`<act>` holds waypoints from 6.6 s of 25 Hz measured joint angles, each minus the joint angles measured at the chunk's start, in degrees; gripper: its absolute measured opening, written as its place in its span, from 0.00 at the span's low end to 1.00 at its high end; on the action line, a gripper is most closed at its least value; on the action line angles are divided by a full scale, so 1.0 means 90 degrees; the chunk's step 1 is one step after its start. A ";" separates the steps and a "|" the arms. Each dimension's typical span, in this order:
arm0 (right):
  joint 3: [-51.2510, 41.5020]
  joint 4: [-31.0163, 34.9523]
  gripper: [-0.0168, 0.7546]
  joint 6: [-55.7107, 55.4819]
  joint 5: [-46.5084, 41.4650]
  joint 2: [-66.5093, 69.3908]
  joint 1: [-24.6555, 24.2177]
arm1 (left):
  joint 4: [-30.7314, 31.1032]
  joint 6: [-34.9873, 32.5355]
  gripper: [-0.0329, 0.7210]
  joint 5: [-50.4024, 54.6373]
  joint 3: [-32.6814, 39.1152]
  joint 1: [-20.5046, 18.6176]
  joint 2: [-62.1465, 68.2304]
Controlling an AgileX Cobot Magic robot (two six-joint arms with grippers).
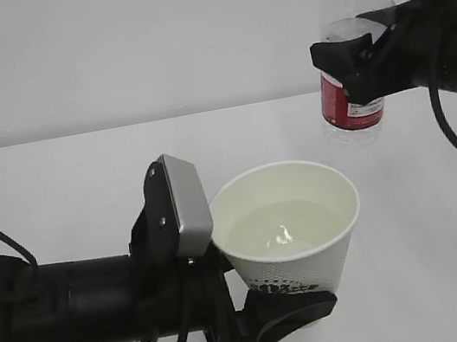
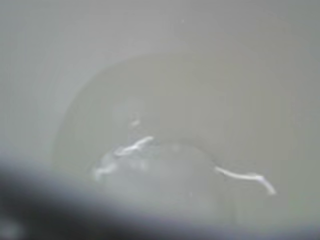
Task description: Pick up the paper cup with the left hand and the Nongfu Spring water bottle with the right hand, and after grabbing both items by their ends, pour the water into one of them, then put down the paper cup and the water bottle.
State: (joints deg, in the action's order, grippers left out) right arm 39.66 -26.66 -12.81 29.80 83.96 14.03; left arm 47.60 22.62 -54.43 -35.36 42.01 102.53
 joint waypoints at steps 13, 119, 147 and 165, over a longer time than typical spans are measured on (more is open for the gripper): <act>-0.0380 0.0405 0.69 0.0121 0.0191 0.0000 0.0000 | -0.0087 0.0000 0.67 -0.0003 0.0000 0.0000 0.0000; 0.0026 0.2407 0.64 0.1664 0.1898 0.2737 -0.1353 | -0.0584 -0.0189 0.67 0.0065 0.0000 0.0000 0.0000; -0.0221 0.2250 0.87 0.1517 0.2940 0.2667 -0.1353 | -0.0592 -0.0189 0.67 0.0069 0.0000 0.0000 0.0000; -0.1446 0.2171 0.86 0.1475 0.3392 0.1618 -0.1353 | -0.0598 -0.0193 0.67 0.0069 0.0000 0.0000 0.0000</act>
State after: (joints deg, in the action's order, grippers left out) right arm 26.64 -7.12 0.47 60.33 98.53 1.86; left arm 42.22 20.88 -53.81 -35.36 42.01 102.53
